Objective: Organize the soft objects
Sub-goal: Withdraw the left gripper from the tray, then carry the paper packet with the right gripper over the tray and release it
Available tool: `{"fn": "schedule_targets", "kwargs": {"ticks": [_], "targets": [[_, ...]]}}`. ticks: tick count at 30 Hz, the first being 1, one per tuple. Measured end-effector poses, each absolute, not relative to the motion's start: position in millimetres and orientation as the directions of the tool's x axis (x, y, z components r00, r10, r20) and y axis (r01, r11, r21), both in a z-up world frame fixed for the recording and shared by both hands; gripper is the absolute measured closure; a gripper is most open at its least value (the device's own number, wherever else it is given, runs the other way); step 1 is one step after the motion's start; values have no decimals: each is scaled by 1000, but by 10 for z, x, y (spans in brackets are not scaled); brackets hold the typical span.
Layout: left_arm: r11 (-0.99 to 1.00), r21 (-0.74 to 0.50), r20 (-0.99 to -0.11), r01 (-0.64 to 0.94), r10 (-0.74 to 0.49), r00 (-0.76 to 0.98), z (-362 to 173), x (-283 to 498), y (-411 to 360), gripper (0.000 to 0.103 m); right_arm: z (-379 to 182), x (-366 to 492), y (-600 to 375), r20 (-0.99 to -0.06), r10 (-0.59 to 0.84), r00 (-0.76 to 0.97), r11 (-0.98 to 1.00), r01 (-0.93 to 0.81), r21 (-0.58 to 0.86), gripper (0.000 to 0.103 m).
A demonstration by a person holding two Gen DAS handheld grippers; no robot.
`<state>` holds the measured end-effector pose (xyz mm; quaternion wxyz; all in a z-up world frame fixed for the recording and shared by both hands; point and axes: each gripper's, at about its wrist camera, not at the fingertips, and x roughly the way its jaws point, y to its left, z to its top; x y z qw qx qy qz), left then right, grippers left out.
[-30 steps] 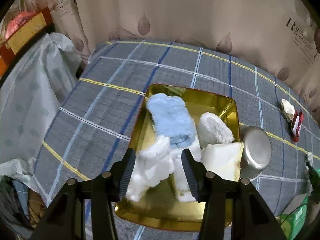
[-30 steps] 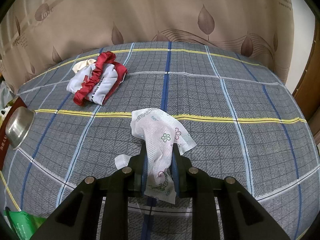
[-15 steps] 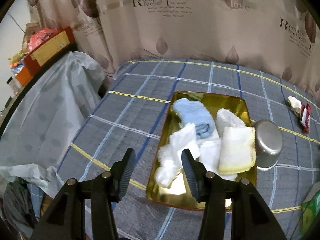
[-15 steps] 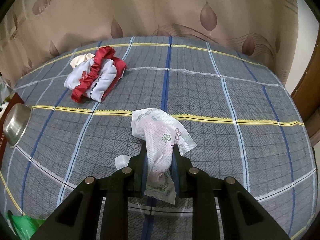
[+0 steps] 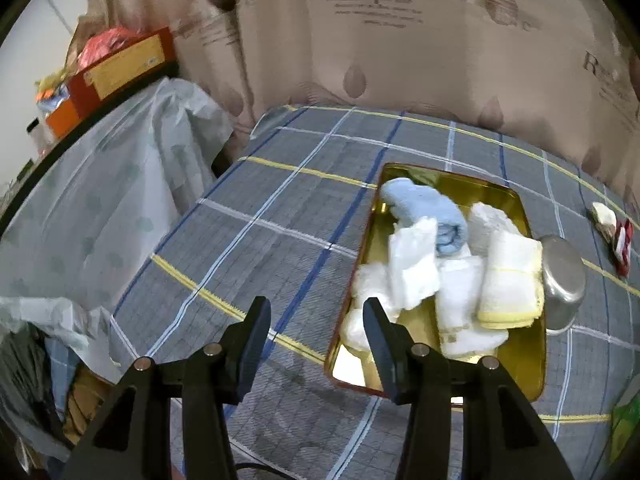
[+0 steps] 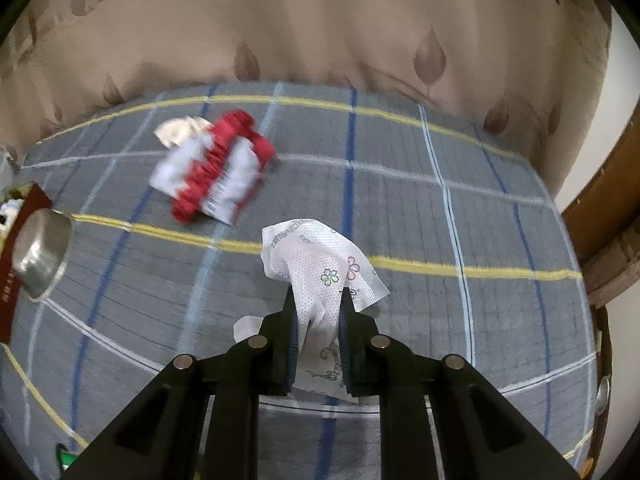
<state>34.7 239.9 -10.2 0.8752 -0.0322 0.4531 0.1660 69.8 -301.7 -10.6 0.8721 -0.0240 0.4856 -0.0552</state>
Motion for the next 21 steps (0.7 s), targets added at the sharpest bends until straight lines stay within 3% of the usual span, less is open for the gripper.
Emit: {"fn": "schedule_targets", "kwargs": {"ticks": [10,21], "targets": [[933,62,-805,-354,256,534,-150,280,2565,54,470,736,-1946,-807,21,591,987,-142,-78,88],[928,69,-802,-366,270,533,-165,288,2598,54,366,694,-386,-826,259,501,901,-433,20,88]]}}
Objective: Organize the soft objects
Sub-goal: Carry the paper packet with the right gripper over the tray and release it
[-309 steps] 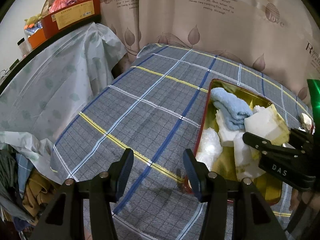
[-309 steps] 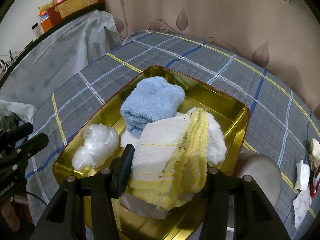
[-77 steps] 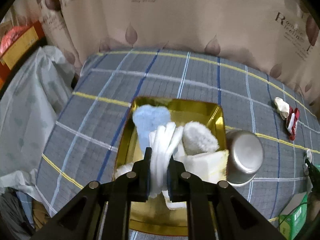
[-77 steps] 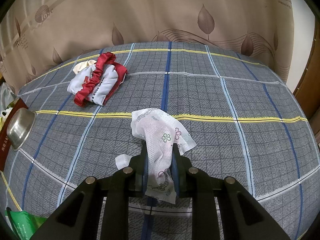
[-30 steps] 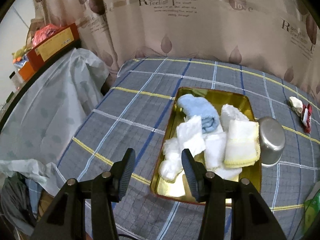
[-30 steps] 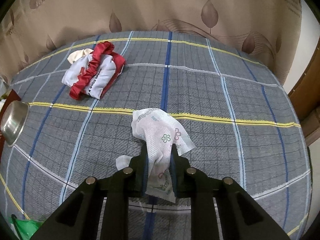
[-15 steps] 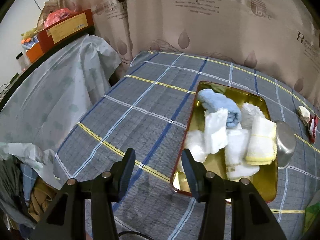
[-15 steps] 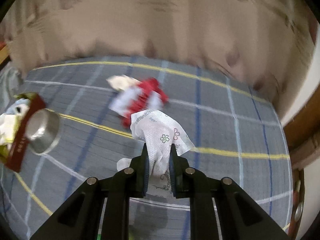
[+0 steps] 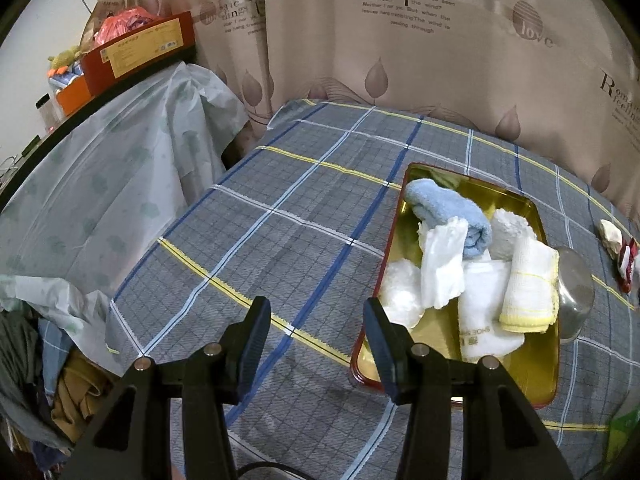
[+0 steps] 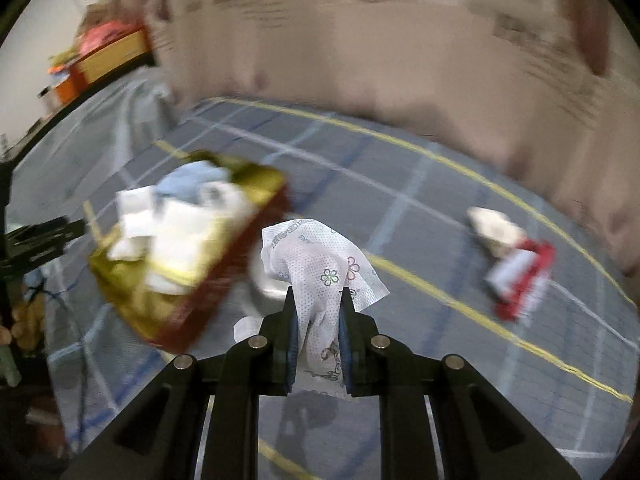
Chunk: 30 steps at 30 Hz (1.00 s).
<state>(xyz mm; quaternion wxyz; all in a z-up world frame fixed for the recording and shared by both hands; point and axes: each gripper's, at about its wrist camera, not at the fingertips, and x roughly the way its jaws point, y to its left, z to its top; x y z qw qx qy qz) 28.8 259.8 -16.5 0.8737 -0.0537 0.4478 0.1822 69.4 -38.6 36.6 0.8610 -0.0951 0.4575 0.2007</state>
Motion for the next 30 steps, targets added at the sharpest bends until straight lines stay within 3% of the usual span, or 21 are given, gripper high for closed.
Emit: {"fn": "schedule_targets", "kwargs": {"ticks": [14,30], "targets": [[913,57,-798,-404,285,531,-134,261,2703,54,38,491,827,-853,371,367,788,-611,80,88],[909,39,-804,-414,275,527,-133,229,2742,54,-240,708,1104,-852,323,413,813,-582,26,88]]}}
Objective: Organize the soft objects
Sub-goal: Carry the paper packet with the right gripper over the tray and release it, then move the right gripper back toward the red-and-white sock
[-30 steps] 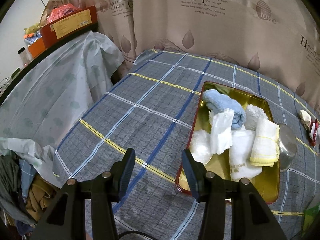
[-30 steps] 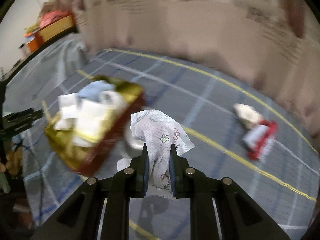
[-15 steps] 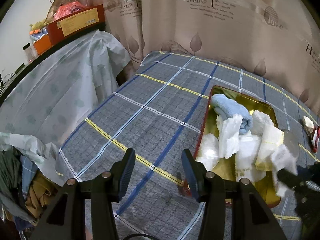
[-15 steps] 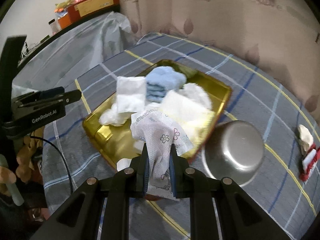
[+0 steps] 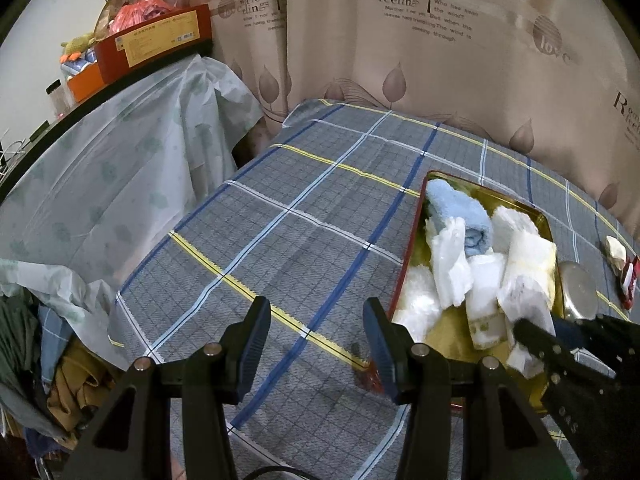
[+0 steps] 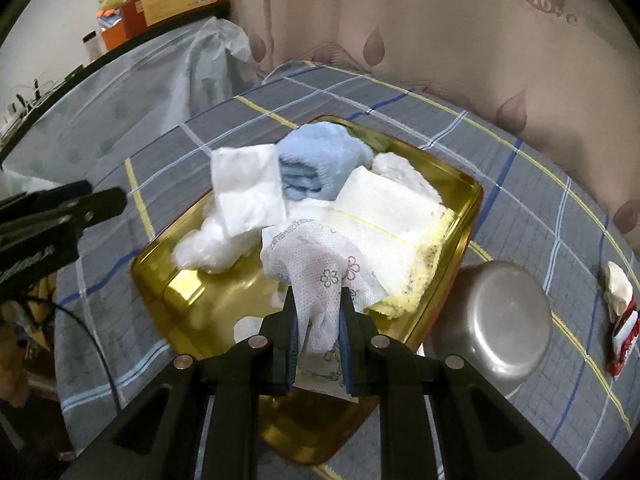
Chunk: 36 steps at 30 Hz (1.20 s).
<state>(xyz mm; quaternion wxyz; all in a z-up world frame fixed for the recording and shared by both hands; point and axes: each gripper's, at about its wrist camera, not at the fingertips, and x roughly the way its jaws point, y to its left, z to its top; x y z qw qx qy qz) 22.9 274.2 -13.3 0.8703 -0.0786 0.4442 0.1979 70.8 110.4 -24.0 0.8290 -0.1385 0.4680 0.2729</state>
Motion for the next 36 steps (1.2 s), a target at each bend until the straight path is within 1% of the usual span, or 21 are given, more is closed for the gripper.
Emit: {"fn": "schedule_targets", "kwargs": {"ticks": [5,6,8,10,11,12,16,18,22,26,36], "targets": [[910,37,-808,-414,271,523,-135,229,2727,54,-262,743,1115,-849,319,421,814,-580,18,87],[910,35,-809,-414,269,523,-143,233,2729,54,-261,747,1115,-849,321,419,814,-581,21,84],[909,34,-808,-415,269,524,-138,227,2717,54,-260,750,1100,-845,333,418,817,-575,37,82],[910,32,-808,-413,267,526,-146,236,2729,54,-245,753,1078,-839,349,418,819,-572,55,75],[910,32,-808,-413,266,526,-154,240,2736,54,-233,740,1075,-836,353,421,819,-571,59,69],[910,33,-808,-413,268,524,-159,240,2731,54,-221,721,1069,-833,354,424,819,-570,58,65],[910,31,-810,-413,265,524,-160,232,2729,54,-170,667,1045,-825,376,423,818,-570,80,60],[911,32,-810,-412,265,524,-161,235,2729,54,-141,644,1039,-823,384,419,815,-572,89,56],[911,32,-811,-411,264,522,-166,239,2727,54,-70,598,997,-818,396,418,812,-576,98,55],[912,32,-812,-409,262,522,-166,243,2722,54,1,559,936,-810,407,422,813,-572,111,52],[911,35,-810,-410,266,523,-167,253,2700,54,217,468,639,-793,408,453,828,-550,112,50]]}}
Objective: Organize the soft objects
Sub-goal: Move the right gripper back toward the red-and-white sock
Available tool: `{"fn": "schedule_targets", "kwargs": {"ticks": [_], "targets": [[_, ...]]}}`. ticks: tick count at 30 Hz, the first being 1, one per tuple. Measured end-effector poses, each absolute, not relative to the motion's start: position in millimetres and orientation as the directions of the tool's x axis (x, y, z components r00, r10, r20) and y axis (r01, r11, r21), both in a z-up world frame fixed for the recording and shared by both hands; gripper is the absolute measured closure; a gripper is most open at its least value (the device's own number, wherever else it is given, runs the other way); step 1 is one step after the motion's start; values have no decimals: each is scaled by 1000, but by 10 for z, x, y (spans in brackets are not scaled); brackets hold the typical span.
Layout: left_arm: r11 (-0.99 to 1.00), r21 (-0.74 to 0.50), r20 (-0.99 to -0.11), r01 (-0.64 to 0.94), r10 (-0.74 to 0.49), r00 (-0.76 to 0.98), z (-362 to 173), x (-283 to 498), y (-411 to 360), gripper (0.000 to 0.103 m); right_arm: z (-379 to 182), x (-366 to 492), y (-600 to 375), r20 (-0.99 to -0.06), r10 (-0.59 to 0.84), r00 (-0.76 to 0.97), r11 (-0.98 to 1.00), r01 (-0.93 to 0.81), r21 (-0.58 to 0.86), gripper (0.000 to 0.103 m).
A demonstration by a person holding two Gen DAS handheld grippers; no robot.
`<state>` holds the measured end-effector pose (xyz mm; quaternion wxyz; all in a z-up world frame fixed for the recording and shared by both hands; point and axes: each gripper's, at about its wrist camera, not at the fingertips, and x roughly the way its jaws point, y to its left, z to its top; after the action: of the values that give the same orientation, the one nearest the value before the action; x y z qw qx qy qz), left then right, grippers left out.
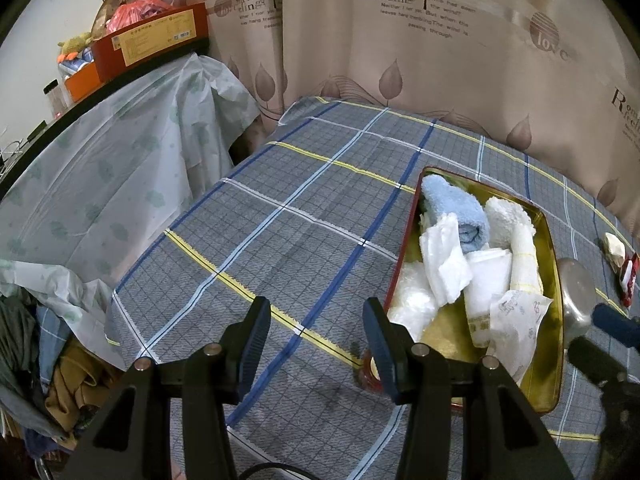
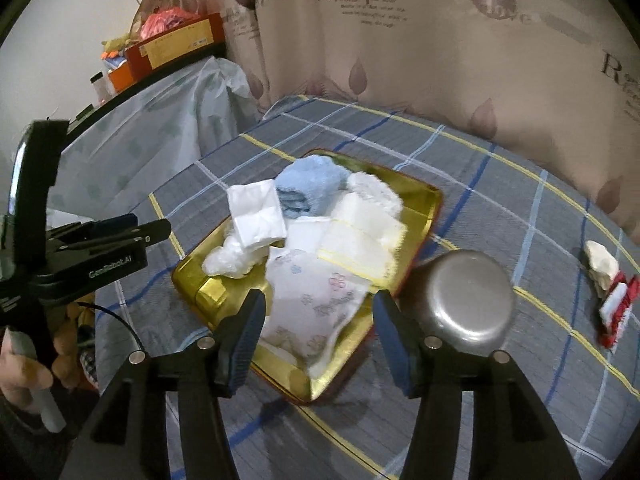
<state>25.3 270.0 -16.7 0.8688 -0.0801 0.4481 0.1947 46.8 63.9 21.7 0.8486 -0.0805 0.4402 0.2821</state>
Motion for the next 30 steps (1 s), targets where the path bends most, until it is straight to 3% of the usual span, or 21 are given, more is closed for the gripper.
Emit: {"fn": "schedule_targets", "kwargs": {"ticks": [9,19,30], "targets": [[915,50,-805,-400,275,526,-157,272,2668,54,494,486,9,-778,341,528,879,-472,66,47],[914,64,-800,-400,287,528,-167,265,2640,54,757,568,-1238,-768,169,618,966,-258,5,47],[919,88,-787,-383,301,539,-140,263,2593,54,529,846,-2301,-804,-40,593,992,-70,-101,47]]}}
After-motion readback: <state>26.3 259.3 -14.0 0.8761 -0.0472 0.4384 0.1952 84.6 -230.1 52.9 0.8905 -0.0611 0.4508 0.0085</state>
